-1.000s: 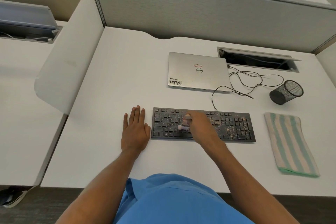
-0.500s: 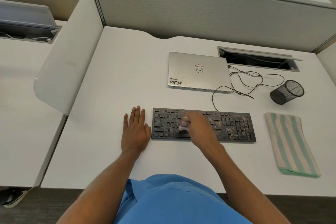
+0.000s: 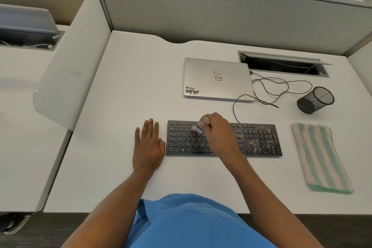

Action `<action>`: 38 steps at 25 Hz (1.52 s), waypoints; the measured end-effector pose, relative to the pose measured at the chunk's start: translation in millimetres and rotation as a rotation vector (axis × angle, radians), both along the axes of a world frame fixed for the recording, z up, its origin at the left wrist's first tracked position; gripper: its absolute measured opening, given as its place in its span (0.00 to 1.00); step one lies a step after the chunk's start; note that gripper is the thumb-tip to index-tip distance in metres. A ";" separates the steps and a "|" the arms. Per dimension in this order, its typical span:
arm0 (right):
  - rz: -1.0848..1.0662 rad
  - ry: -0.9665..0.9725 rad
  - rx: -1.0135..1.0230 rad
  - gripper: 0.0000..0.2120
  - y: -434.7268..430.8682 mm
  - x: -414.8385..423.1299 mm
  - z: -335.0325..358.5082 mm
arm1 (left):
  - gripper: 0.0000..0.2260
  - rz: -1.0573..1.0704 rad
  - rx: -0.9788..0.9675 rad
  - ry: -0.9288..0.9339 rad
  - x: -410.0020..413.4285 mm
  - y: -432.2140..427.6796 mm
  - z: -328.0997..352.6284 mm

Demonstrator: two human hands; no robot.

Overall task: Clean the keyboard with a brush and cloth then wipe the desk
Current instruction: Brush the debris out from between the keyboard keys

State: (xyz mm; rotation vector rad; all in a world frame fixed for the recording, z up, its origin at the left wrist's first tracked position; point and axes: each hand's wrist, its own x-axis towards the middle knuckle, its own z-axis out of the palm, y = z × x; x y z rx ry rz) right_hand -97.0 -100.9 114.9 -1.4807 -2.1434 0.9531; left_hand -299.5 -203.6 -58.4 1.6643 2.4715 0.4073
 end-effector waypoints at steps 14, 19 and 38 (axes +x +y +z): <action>-0.072 -0.131 0.004 0.17 7.5 6.3 -10.8 | 0.29 0.003 -0.010 0.007 0.3 -0.6 0.3; -0.052 -0.166 -0.010 0.18 4.3 2.7 -17.9 | 0.30 0.000 -0.008 0.005 0.2 -0.4 -0.6; 0.068 -0.159 -0.033 0.16 2.2 3.3 -20.6 | 0.29 0.005 -0.011 0.007 0.0 -0.3 0.7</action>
